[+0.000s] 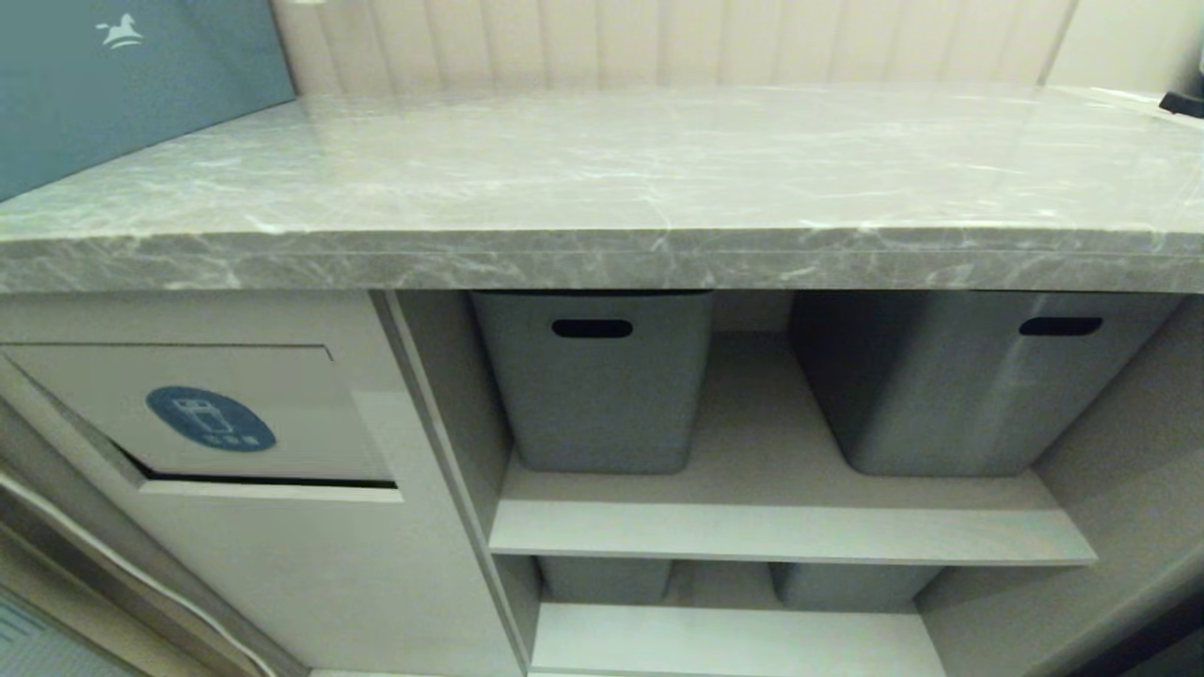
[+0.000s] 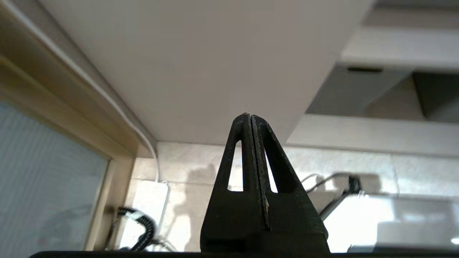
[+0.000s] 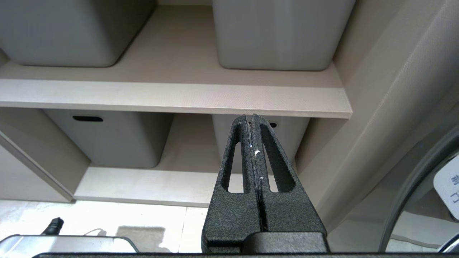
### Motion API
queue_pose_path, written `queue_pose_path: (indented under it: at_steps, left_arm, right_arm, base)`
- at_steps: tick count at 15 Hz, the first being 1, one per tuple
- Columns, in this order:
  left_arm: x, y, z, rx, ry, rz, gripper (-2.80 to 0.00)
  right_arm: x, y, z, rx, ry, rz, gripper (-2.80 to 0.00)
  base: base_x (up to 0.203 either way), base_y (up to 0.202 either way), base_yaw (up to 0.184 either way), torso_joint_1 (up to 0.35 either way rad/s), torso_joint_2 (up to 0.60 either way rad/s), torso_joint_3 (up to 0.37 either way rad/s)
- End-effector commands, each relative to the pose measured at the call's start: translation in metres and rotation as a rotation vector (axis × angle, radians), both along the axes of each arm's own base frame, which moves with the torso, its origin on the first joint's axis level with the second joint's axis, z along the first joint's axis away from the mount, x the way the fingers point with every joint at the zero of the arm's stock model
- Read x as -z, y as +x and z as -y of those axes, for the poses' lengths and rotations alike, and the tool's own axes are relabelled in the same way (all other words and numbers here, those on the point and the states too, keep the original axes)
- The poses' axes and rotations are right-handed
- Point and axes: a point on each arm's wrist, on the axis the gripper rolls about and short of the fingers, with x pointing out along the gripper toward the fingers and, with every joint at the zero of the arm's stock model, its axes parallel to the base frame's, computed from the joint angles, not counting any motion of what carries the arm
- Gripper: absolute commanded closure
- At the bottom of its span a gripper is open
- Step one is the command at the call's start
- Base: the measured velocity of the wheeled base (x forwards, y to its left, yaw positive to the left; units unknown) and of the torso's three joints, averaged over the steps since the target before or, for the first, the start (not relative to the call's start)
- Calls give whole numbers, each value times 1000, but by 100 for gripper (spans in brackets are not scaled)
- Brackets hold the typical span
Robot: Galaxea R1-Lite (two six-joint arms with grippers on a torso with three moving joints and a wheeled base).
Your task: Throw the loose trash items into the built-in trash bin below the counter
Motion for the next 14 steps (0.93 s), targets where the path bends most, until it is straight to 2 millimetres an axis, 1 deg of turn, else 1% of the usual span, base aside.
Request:
queue_pose_path:
  at_steps: [1, 3, 4, 6, 7, 11, 14]
  left_arm:
    - [6, -28, 2, 2, 22, 136, 0]
    - [16, -37, 3, 9, 46, 134, 0]
    - [21, -38, 3, 37, 58, 91, 0]
    - [25, -41, 3, 139, 59, 76, 0]
    - [26, -43, 3, 144, 62, 82, 0]
    - [30, -60, 3, 95, 77, 297, 0]
    - [30, -59, 2, 68, 78, 296, 0]
  right_arm:
    - [0, 0, 0, 1, -1, 1, 0]
    - [0, 0, 0, 3, 3, 1, 0]
    - [0, 0, 0, 1, 2, 2, 0]
    - [0, 0, 0, 1, 1, 2, 0]
    - [0, 0, 0, 1, 2, 0, 0]
    - [0, 0, 0, -2, -4, 2, 0]
    - [0, 0, 0, -2, -6, 0, 0]
  base:
    - [0, 0, 0, 0, 0, 0]
    - [0, 0, 0, 0, 0, 0]
    - [0, 0, 0, 0, 0, 0]
    - [0, 0, 0, 0, 0, 0]
    - [0, 0, 0, 0, 0, 0]
    - [0, 0, 0, 0, 0, 0]
    - [0, 0, 0, 0, 0, 0]
